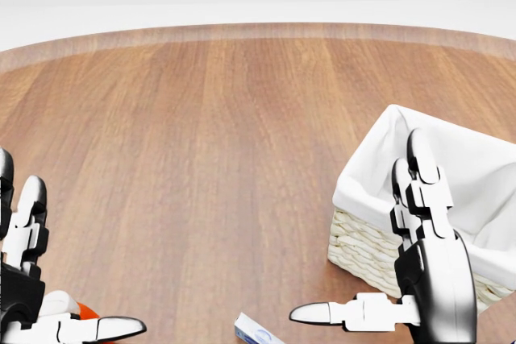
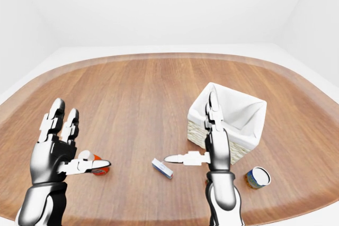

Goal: Pick up the ketchup, and put it in the basket.

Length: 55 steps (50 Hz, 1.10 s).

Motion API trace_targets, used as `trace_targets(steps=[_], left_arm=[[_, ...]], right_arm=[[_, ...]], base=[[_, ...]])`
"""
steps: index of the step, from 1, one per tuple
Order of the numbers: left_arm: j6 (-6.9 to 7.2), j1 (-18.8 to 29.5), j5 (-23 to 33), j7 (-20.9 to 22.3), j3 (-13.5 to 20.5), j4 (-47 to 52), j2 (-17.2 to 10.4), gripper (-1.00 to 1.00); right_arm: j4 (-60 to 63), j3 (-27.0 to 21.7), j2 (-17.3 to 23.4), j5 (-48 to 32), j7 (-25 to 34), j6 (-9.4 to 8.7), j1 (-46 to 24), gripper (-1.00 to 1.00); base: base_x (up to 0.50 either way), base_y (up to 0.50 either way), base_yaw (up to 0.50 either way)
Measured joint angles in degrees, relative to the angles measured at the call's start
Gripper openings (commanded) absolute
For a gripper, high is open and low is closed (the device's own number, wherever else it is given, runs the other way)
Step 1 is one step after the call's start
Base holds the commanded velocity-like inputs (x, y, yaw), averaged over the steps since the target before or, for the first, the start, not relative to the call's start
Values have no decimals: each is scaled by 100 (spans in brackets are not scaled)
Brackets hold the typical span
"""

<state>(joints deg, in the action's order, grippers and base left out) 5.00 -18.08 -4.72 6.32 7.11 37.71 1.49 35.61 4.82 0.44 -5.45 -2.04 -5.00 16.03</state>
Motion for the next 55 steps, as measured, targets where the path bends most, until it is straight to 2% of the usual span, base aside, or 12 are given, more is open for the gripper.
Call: trace_targets(steps=[8,15,27,34,45,55], left_arm=[[-30,-112,29,218,522,-28,149,100],[-154,-162,51,435,952,-93,279,100],[-640,-134,6,658,1575,-611,391,100],[-996,-82,57,638,1815,-1058,373,100],[-1000,46,125,470,2067,-1952,215,100],[-1000,208,209,230,2093,-2774,-1,100]], right_arm=[[83,-39,-7,22,-27,0,28,100],[116,-59,-13,30,-34,0,35,100],[145,-70,-18,36,-36,0,38,100],[161,-69,-17,39,-36,0,43,100],[151,-55,-16,35,-43,0,45,100],[141,-44,-11,39,-44,0,48,100]], base=[[0,0,0],[0,0,0],[0,0,0],[0,0,0],[0,0,0],[0,0,0]])
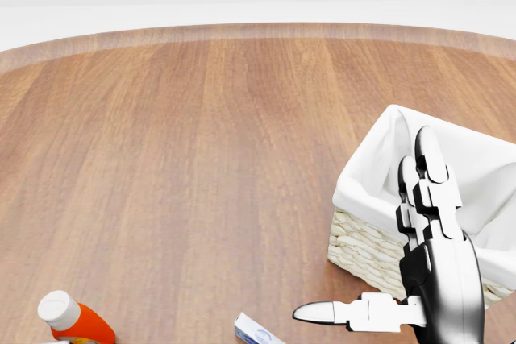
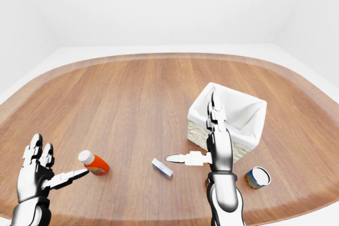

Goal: Pick up the ketchup, and put it in the basket.

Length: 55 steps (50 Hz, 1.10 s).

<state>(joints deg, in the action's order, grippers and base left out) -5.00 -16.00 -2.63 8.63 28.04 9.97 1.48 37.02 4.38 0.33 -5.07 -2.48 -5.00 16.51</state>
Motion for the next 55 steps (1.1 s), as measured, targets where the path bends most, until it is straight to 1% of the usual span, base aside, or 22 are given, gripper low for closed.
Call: trace_targets(steps=[27,37,52,55], left_arm=[[0,553,-19,-739,-378,-2062,-609,100],[0,692,-117,-904,-470,-2809,-779,100],[3,1166,-395,-1091,-698,-4600,-1157,100],[1,1196,-420,-1147,-776,-4662,-1227,100]], right_arm=[[-34,24,6,-2,-8,0,0,100],[-77,34,7,-10,-19,0,-11,100],[-86,69,14,-30,-43,0,-2,100],[-88,75,15,-32,-45,0,0,100]], base=[[0,0,0],[0,0,0],[0,0,0],[0,0,0]])
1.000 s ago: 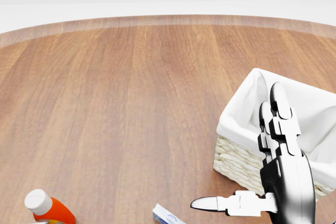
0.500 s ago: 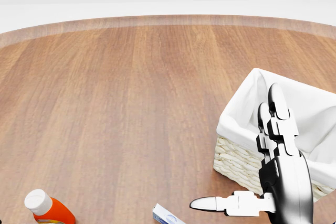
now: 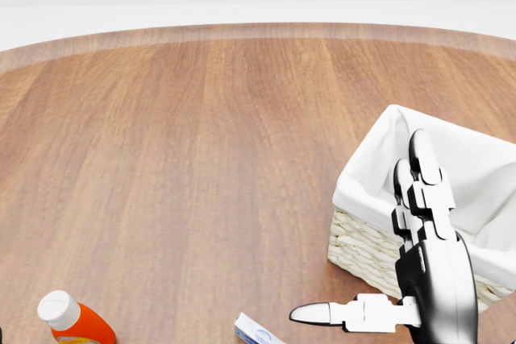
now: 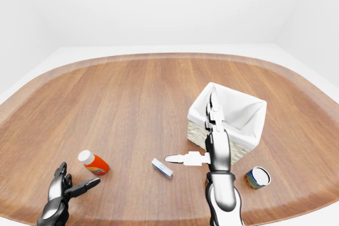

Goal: Pick up the ketchup, and put it in the basket.

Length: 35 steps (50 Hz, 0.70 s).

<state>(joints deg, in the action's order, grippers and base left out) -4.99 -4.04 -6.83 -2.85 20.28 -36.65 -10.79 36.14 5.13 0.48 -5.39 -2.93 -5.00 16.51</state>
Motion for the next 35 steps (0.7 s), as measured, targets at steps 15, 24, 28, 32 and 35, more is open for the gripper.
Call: trace_targets(steps=[15,24,28,32,35], left_arm=[[1,739,-239,10,-451,-974,-270,100],[1,1172,-296,-52,-600,-1568,-362,100],[0,1311,-296,-93,-649,-1765,-386,100],[-1,1440,-274,-158,-690,-1950,-400,100],[1,1446,-275,-194,-716,-1955,-400,100]], right_arm=[[-21,21,6,-10,-11,0,0,100],[-26,24,8,-10,-12,0,0,100],[-30,28,9,-13,-13,0,1,100],[-31,34,10,-16,-13,0,3,100],[-31,35,11,-16,-14,0,4,100]], base=[[0,0,0],[0,0,0],[0,0,0],[0,0,0],[0,0,0]])
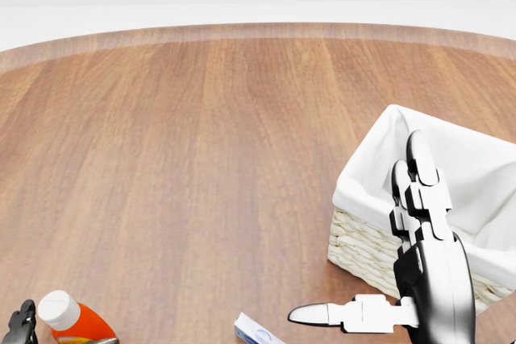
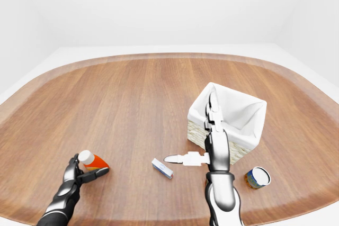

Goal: Pick up the ketchup, and put it in the basket.

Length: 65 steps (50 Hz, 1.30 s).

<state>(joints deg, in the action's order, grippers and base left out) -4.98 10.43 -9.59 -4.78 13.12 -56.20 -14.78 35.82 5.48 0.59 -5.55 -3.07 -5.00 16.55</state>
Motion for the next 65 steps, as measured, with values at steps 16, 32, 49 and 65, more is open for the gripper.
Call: trace_targets(steps=[16,32,49,65], left_arm=[[0,-49,220,-106,-22,40,-38,-93],[-2,138,147,-96,-57,-452,-480,-87],[-2,-195,487,-122,-13,-129,-523,-95],[-1,-1074,830,-186,32,2427,472,-94]], right_arm=[[28,-27,-4,19,11,0,-6,100],[120,-59,-10,52,34,0,16,100],[114,-38,-8,46,34,0,21,100],[120,14,7,36,22,0,47,100]], base=[[0,0,0],[0,0,0],[0,0,0],[0,0,0]])
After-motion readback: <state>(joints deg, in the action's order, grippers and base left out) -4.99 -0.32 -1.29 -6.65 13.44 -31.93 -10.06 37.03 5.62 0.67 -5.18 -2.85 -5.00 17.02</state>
